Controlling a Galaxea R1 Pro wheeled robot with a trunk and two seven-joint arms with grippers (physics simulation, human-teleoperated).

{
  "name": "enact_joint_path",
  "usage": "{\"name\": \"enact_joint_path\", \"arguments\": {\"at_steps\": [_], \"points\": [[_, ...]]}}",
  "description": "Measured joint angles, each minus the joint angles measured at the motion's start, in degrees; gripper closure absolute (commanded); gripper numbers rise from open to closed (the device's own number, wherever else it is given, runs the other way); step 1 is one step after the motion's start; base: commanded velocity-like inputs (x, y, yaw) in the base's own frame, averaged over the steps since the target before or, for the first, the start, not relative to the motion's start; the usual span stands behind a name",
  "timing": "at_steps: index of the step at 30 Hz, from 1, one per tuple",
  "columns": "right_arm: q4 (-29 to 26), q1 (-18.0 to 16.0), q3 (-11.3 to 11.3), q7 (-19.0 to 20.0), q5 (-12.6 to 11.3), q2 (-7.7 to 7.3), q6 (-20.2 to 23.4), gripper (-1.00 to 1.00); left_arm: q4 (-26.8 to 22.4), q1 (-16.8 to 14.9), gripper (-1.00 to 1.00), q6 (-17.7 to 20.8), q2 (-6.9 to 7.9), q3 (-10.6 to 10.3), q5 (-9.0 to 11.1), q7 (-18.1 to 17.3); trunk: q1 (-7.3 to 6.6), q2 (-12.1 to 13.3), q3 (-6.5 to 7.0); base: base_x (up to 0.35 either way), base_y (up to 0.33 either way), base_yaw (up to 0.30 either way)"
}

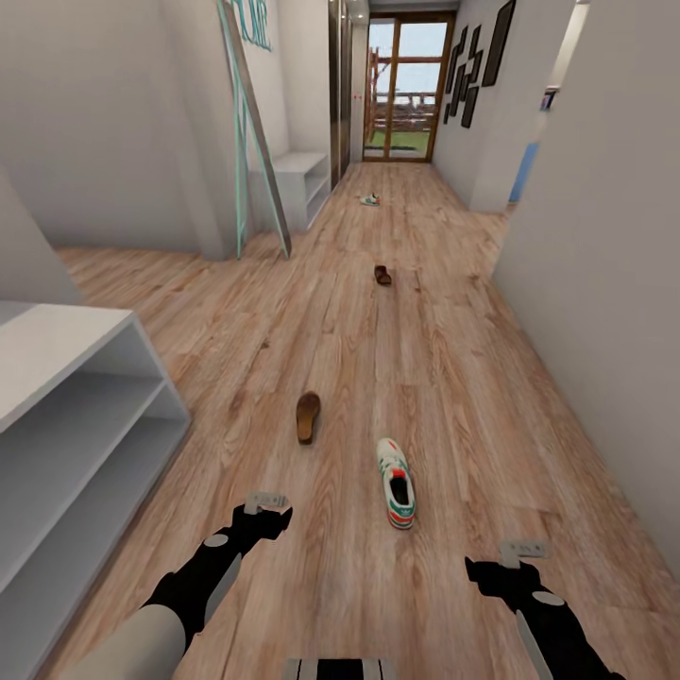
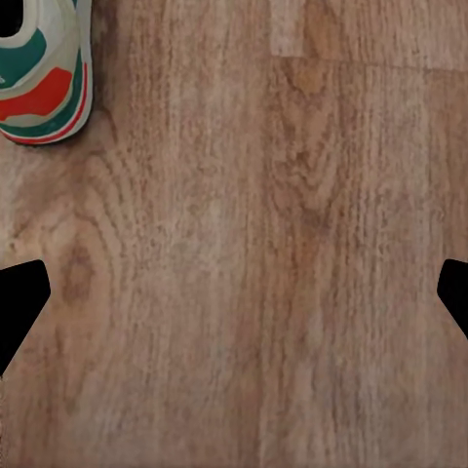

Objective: Pick up the two gym shoes and the two sandals from the corridor floor and place them onto the hallstand (shoe rack) in the corridor, making sure they are on the rack and not on the floor. Arrange them so the two gym shoes are next to each other and the two sandals are next to each other.

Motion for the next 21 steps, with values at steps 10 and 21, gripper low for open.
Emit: {"name": "enact_joint_path", "arguments": {"at_steps": [10,21], "points": [[5.01,-0.06,2.30,-0.05,-0.12,0.64,-0.30,-1.00,-0.01,-0.27,-1.00,0.13,0.04,-0.08,0.03,-0.07,-0.01,0.00,0.00,0.310,0.067,0.000],[4.21,-0.07,3.89,0.04,-0.05,1.59,-1.27,-1.00,-1.16,-0.63,-1.00,0.41,-0.26,-0.07,0.23,-0.08,0.01,0.00,0.00,0.226,0.053,0.000]]}}
